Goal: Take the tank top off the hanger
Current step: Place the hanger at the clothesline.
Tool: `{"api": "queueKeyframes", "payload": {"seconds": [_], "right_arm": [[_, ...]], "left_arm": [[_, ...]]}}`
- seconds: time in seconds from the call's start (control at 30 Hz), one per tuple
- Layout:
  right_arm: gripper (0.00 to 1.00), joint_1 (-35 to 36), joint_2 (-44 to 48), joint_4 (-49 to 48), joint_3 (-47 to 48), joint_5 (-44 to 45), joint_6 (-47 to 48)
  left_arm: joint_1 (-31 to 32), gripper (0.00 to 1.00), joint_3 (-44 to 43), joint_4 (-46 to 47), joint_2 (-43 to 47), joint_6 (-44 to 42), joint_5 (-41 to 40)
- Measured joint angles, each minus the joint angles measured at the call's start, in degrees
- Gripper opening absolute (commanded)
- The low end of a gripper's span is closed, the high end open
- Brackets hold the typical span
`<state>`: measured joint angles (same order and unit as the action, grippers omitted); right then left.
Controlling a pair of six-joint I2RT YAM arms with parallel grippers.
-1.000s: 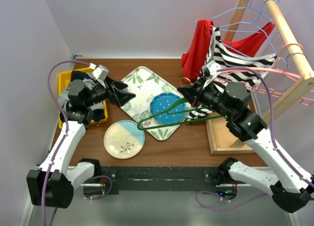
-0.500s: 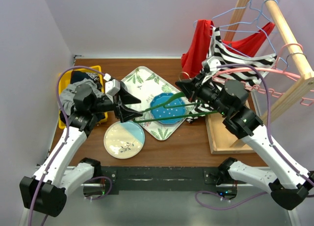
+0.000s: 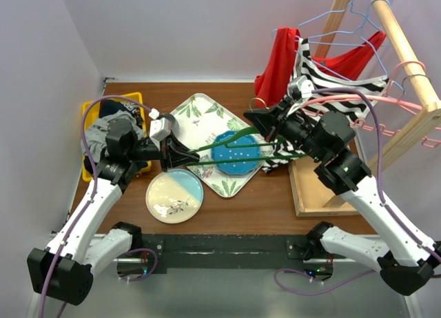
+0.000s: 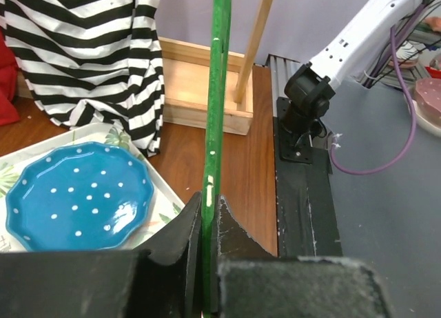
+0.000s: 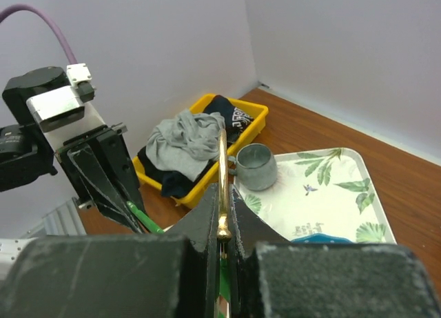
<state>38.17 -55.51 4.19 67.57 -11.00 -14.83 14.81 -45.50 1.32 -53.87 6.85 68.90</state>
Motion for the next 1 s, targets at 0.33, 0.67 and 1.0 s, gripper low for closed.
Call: {"api": "queueKeyframes", "payload": {"seconds": [0.33, 0.67, 1.0], "right_arm": [[0.00, -0.7, 0.2, -0.3, 2.2, -13.5, 3.0], [0.00, -0.7, 2.0, 1.6, 3.4, -27.3, 5.8], [0.70, -0.2, 1.2, 9.2, 9.4, -27.0, 5.1]], "left_arm": [[-0.1, 0.00, 0.0, -0.9, 1.6, -2.7, 4.3], [0.0, 0.00, 0.2, -1.9, 3.7, -7.5, 9.4], [0.1, 0.00, 0.1, -2.9, 4.3, -8.2, 8.4]]}}
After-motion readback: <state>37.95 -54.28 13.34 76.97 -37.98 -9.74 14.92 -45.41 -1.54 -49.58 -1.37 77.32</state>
